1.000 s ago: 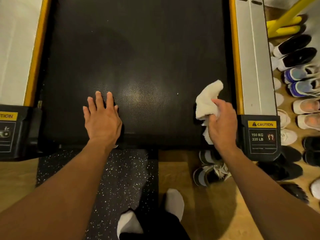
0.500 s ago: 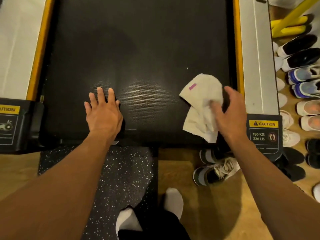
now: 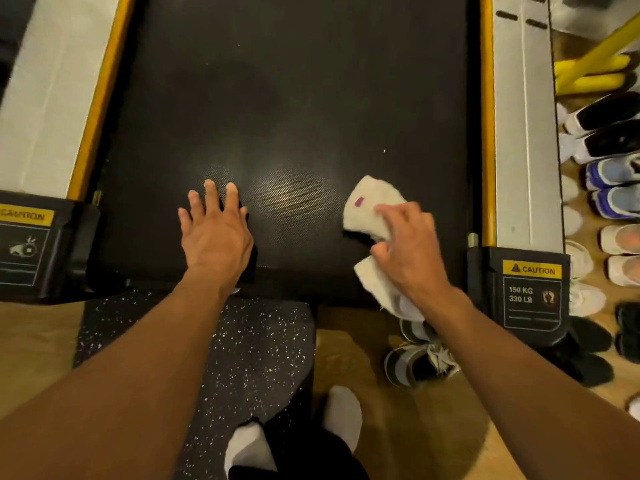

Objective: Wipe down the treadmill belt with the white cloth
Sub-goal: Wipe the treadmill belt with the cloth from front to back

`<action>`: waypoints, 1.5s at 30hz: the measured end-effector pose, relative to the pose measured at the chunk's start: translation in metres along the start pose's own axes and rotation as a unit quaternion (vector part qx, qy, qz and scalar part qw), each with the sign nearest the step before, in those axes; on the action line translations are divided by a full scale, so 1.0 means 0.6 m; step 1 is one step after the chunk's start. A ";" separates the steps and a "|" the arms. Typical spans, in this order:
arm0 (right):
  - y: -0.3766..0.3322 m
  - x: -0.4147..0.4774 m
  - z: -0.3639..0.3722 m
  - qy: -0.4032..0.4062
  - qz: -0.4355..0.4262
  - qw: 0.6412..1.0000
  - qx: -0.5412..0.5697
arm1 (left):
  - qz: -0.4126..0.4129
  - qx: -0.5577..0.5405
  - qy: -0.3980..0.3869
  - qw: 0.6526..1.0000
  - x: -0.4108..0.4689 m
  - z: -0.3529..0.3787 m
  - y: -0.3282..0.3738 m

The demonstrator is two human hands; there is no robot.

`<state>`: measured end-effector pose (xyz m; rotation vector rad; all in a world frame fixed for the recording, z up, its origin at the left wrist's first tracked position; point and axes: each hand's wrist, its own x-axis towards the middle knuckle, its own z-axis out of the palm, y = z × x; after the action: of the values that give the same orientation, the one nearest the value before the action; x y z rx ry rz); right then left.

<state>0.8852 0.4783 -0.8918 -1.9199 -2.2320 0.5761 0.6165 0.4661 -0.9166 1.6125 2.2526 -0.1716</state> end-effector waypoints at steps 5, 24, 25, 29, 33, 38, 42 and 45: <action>-0.035 0.019 -0.023 -0.014 -0.149 0.980 0.127 | 0.009 0.015 0.001 1.000 -0.003 0.003 0.000; -0.059 0.089 0.019 0.081 -0.045 0.989 0.116 | 0.028 -0.015 -0.062 0.998 -0.002 -0.036 -0.028; -0.052 0.108 0.017 0.093 0.018 0.991 0.094 | 0.037 -0.016 -0.068 0.997 -0.002 -0.037 -0.035; -0.128 0.049 0.082 -0.011 -0.154 0.988 0.015 | 0.064 -0.057 -0.072 0.994 0.004 -0.044 -0.063; -0.178 0.011 0.078 -0.073 -0.186 0.969 0.145 | -0.008 -0.078 -0.031 0.996 -0.005 -0.043 -0.087; -0.138 0.176 -0.005 0.178 -0.006 0.960 0.216 | -0.014 -0.026 -0.059 0.998 -0.007 -0.044 -0.089; -0.105 0.276 -0.028 0.169 0.082 0.967 0.172 | 0.015 0.058 -0.053 0.997 0.007 -0.051 -0.070; -0.090 0.335 -0.006 0.133 0.086 0.977 0.141 | 0.008 0.057 -0.039 0.998 0.017 -0.053 -0.061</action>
<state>0.8014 0.6691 -0.8960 -1.9228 -1.7343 0.5818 0.5721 0.4726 -0.8952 1.6497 2.2059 -0.3578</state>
